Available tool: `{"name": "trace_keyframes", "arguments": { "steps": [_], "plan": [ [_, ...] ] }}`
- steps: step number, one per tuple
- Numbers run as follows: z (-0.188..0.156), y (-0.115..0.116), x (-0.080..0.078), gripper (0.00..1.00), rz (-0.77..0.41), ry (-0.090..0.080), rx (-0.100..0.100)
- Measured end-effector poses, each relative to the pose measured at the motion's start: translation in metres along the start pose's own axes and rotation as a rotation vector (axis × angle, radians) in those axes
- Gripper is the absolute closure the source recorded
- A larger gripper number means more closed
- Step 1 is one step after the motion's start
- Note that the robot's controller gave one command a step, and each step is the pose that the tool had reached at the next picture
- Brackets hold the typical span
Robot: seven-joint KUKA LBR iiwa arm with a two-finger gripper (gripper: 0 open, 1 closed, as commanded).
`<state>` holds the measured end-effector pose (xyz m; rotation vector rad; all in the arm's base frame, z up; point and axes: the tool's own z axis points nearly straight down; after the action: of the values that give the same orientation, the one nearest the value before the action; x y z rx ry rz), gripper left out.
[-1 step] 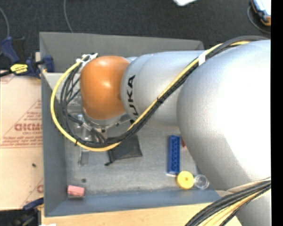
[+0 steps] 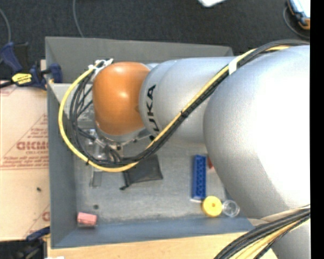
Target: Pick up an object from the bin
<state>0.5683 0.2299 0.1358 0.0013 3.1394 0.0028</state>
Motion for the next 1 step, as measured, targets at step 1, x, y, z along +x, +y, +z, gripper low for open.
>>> {"name": "trace_keyframes", "arguments": {
  "steps": [1],
  "plan": [
    [0.0657,-0.0972,0.0079,0.0,-0.084,0.006,0.002]
  ]
}}
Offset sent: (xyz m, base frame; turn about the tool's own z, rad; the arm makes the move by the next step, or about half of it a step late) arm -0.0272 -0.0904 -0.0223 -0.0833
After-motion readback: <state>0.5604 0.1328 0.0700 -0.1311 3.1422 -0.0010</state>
